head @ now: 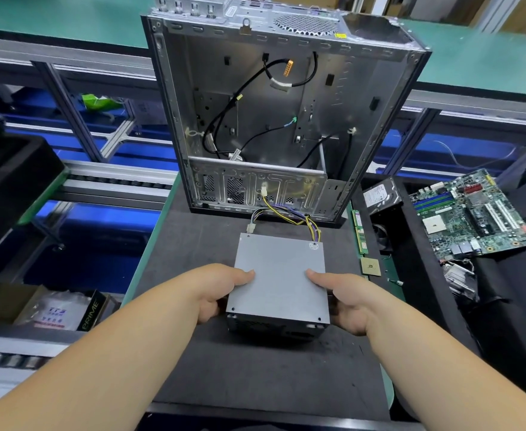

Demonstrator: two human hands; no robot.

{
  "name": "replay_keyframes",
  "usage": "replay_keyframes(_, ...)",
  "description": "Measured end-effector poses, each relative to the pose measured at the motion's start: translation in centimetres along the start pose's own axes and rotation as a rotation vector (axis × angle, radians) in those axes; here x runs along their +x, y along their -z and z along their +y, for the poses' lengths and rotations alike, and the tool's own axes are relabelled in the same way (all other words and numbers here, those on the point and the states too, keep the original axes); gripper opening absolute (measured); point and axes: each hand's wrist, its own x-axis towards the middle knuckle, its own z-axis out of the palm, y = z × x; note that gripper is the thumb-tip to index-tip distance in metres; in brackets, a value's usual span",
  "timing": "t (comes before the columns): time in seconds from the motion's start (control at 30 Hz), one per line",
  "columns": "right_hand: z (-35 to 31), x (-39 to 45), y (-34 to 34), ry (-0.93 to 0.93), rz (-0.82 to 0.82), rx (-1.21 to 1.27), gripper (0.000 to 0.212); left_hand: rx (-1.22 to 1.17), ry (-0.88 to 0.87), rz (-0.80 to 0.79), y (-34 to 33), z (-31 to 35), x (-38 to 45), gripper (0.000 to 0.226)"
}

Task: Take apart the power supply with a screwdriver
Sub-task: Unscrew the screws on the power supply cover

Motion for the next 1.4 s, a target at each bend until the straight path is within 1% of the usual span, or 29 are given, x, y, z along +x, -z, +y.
replay_keyframes(0.17,0.1,0.4,0.7,0.019,-0.021,-0.03,0.028,-0.007,0.01,-0.023,0.5,-0.1,0.1,0.016)
replay_keyframes(0.27,0.1,0.5,0.8,-0.012,-0.011,-0.016,0.029,0.007,0.013,0.006,0.6,0.0,0.2,0.021)
replay_keyframes(0.4,0.1,0.5,0.8,-0.037,0.007,0.012,0.036,-0.04,0.015,0.039,0.3,-0.1,0.4,0.032)
replay_keyframes(0.53,0.3,0.5,0.6,-0.032,0.021,0.024,0.039,-0.082,0.018,0.014,0.0,-0.3,0.4,0.028)
replay_keyframes(0.63,0.3,0.5,0.5,-0.034,0.018,0.048,0.04,-0.046,0.0,0.007,-0.1,-0.3,0.4,0.023)
replay_keyframes(0.7,0.3,0.4,0.5,-0.032,0.014,0.048,0.042,-0.036,0.001,0.016,-0.1,-0.3,0.4,0.024)
replay_keyframes(0.87,-0.3,0.0,0.7,-0.03,-0.01,0.061,0.038,-0.088,0.029,0.026,0.0,0.1,0.1,0.033)
replay_keyframes(0.97,-0.7,-0.3,0.7,-0.053,-0.026,0.042,0.037,-0.085,0.045,0.029,0.2,0.3,-0.1,0.044)
replay_keyframes(1.03,-0.9,-0.7,0.6,-0.055,-0.025,0.0,0.045,-0.074,0.056,0.035,0.3,0.2,-0.1,0.05)
replay_keyframes(1.13,-1.2,-1.3,0.6,-0.049,-0.014,-0.05,0.067,-0.044,0.054,0.037,0.7,0.3,-0.4,0.056)
replay_keyframes(1.2,-1.6,-1.8,0.6,-0.049,-0.026,-0.069,0.074,-0.034,0.039,0.032,1.0,0.6,-0.7,0.059)
replay_keyframes(1.27,-2.2,-2.2,0.5,-0.032,-0.033,-0.091,0.074,-0.017,0.027,0.023,1.1,1.2,-1.2,0.06)
replay_keyframes(1.4,-3.7,-3.1,0.2,0.043,-0.063,-0.11,0.066,-0.047,-0.029,-0.026,1.4,2.5,-2.5,0.06)
